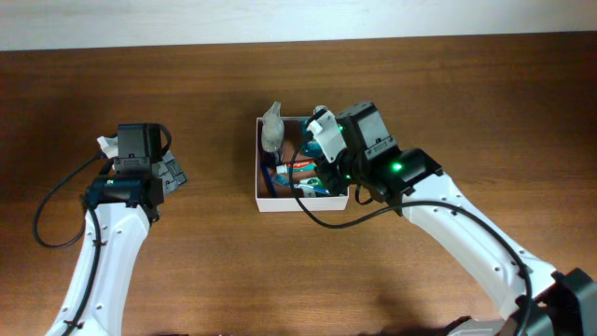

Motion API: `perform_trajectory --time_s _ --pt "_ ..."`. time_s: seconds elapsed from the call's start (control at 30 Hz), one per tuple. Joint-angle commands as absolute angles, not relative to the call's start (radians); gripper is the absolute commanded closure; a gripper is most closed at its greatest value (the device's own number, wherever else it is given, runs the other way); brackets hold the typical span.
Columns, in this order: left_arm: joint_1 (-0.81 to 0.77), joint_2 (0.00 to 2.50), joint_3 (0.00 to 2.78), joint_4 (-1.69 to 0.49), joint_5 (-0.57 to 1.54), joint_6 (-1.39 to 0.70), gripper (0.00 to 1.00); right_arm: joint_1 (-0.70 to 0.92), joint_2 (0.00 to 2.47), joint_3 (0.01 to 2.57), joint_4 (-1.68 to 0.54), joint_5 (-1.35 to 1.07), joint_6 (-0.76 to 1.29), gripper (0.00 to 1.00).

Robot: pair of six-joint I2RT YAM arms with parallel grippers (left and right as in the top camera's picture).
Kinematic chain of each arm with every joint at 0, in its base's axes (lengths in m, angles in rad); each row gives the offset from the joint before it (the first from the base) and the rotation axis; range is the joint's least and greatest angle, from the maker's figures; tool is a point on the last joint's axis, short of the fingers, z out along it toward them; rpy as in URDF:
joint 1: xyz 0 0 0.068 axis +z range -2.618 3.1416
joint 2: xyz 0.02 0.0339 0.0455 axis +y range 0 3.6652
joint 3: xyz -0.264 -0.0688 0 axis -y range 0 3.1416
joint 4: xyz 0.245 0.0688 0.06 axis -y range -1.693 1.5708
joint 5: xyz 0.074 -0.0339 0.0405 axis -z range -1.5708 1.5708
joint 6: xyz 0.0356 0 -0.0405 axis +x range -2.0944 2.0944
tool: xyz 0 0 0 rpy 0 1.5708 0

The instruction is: Pack container

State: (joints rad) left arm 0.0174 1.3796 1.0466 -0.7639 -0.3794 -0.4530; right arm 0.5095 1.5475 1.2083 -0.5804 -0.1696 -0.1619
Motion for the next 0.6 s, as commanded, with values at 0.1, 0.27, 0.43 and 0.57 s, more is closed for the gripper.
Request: perform_trajectory --time_s 0.1,0.27,0.43,0.57 --pt "0.021 1.363 1.068 -0.765 -0.397 -0.447 0.01 0.516 1.553 1.218 -0.627 -0.123 -0.166 0.89" --pt "0.021 1.363 1.068 -0.765 -0.397 -0.447 0.01 0.514 1.543 1.218 -0.693 -0.119 -0.132 0.96" --pt "0.021 1.363 1.068 -0.765 -0.397 -0.447 0.01 0.515 1.431 1.218 -0.691 -0.123 -0.069 0.96" --pt "0.021 1.363 1.068 -0.765 -0.397 -0.447 0.01 0.517 1.246 1.217 -0.698 -0.121 -0.062 0.96"
